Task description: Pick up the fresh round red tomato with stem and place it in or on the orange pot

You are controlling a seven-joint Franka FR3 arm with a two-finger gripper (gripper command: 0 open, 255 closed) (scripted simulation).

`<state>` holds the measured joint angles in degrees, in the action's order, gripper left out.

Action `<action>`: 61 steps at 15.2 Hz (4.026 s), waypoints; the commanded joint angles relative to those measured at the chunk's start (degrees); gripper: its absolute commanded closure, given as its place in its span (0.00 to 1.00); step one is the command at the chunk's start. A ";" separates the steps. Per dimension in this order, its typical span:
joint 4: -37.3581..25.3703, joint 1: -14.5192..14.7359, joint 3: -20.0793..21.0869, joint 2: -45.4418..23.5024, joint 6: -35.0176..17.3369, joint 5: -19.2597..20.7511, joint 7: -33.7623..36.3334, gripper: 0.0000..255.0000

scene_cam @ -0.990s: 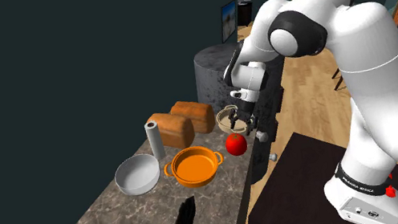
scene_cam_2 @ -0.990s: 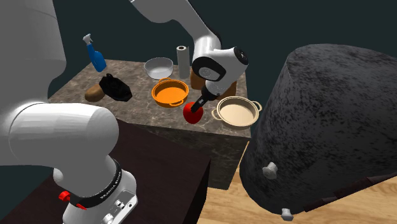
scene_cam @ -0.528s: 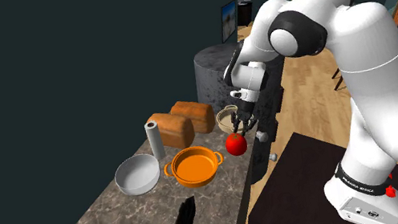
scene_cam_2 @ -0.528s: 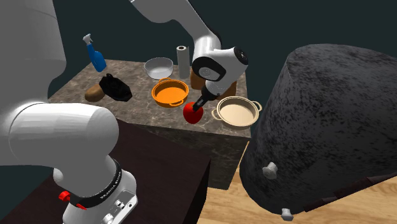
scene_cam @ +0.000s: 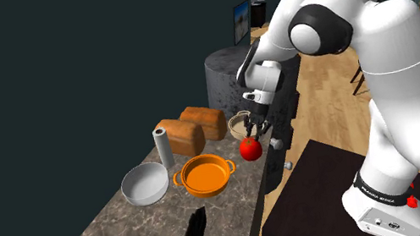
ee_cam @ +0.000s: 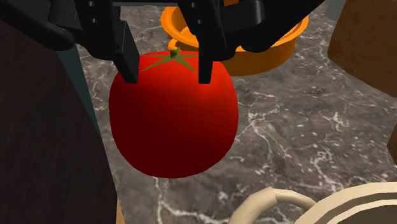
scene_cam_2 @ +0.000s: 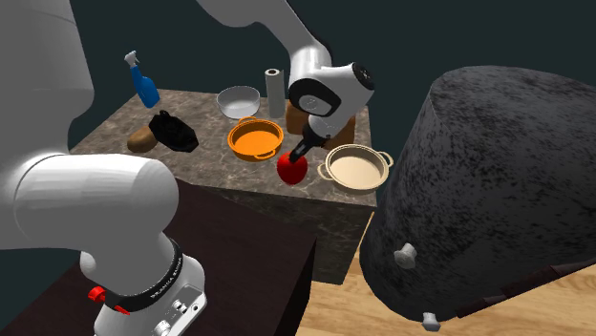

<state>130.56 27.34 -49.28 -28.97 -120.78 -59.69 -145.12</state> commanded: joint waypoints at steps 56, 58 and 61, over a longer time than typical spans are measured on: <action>-11.64 16.93 4.53 1.63 -2.52 -0.37 26.91 1.00; -11.78 16.30 5.32 0.35 -2.89 -1.68 25.82 1.00; -12.08 15.35 6.52 -1.58 -3.42 -3.62 24.21 1.00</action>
<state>118.49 42.98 -43.24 -29.87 -123.90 -62.52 -120.29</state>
